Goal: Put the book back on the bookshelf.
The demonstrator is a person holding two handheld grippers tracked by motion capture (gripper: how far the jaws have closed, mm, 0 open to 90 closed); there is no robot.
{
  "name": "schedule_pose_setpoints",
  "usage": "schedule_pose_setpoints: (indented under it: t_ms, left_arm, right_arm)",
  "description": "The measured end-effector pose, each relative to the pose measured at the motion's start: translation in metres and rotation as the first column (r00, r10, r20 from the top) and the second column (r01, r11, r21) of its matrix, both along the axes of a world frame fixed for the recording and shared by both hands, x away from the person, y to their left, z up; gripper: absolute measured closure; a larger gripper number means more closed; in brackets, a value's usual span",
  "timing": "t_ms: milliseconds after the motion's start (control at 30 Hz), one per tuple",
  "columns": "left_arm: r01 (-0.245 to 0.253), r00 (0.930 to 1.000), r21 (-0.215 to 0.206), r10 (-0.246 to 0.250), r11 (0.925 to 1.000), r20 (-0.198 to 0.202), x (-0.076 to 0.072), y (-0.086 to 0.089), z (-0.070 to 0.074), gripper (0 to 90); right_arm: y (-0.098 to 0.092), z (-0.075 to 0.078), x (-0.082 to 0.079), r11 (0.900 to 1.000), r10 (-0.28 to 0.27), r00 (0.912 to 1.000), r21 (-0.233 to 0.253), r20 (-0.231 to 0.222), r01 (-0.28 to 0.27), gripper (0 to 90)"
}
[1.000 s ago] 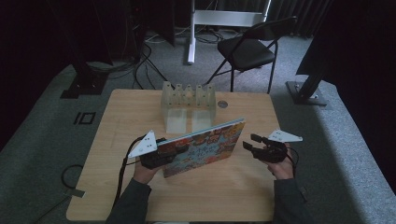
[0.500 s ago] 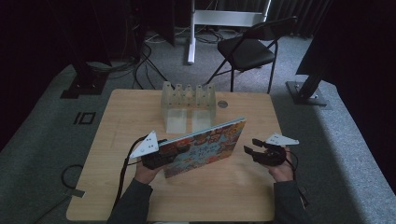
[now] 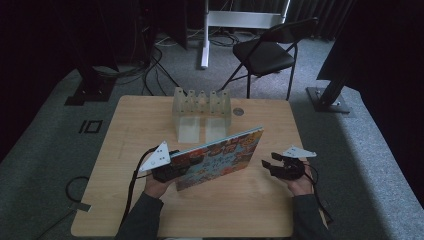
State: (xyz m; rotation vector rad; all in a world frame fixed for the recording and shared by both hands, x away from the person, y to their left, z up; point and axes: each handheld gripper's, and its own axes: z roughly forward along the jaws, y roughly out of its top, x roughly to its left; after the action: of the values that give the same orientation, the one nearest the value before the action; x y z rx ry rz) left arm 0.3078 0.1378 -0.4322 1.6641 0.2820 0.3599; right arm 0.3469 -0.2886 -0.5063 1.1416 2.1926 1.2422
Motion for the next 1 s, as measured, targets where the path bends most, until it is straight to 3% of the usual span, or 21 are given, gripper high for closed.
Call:
schedule_pose_setpoints:
  t_ms: [633, 1000]
  left_arm:
    - [-0.036, 0.9993, 0.002, 0.036, 0.9994, 0.012, -0.009, -0.004, 0.000, 80.3]
    - [-0.061, 0.9975, 0.006, 0.061, 0.9981, 0.037, -0.014, -0.007, -0.001, 80.3]
  right_arm:
    - [-0.002, -0.018, 0.006, 0.997, -0.045, 0.9983, -0.069, -0.038, 0.042, 37.6]
    - [-0.007, -0.026, 0.009, 0.994, -0.079, 0.9955, -0.080, -0.053, 0.074, 34.7]
